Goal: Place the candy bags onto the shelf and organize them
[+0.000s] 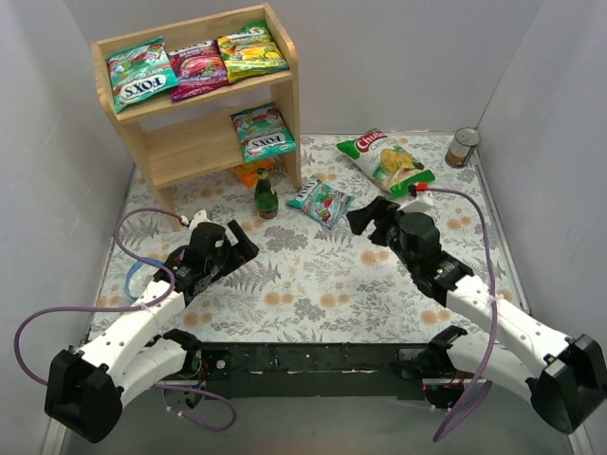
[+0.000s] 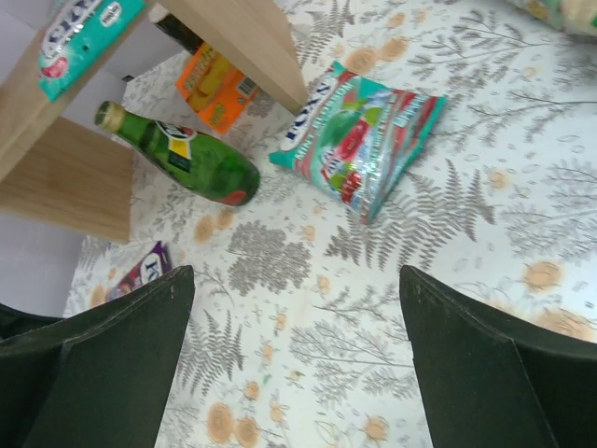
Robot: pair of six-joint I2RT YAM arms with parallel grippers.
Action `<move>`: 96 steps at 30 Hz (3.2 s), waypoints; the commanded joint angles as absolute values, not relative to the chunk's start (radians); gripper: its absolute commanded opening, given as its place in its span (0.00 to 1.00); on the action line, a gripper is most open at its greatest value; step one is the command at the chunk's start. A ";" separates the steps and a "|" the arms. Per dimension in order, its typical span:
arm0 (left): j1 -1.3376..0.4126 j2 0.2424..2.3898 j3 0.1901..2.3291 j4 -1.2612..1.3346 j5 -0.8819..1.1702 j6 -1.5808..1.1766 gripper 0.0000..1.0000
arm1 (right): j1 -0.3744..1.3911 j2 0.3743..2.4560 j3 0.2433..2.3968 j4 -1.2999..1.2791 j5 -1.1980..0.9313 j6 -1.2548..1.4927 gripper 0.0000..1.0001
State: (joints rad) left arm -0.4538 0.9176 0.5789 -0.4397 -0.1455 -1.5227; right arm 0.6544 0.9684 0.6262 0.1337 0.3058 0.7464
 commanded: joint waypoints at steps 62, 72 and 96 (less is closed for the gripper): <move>-0.454 0.868 0.719 -0.541 -0.255 -1.414 0.98 | 0.374 1.999 0.963 0.454 -0.195 0.813 0.01; -0.454 0.853 0.732 -0.578 -0.299 -1.423 0.98 | 0.376 1.930 0.916 0.485 -0.221 0.831 0.01; -0.365 0.850 0.718 -0.594 -0.232 -1.443 0.98 | 0.374 1.292 0.824 0.405 -0.235 0.841 0.01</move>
State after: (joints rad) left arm -0.3779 0.8284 0.7269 -0.5999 -0.3107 -1.4429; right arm 0.3740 1.3731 0.8036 0.3790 -0.2123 0.8341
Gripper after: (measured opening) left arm 0.982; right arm 0.031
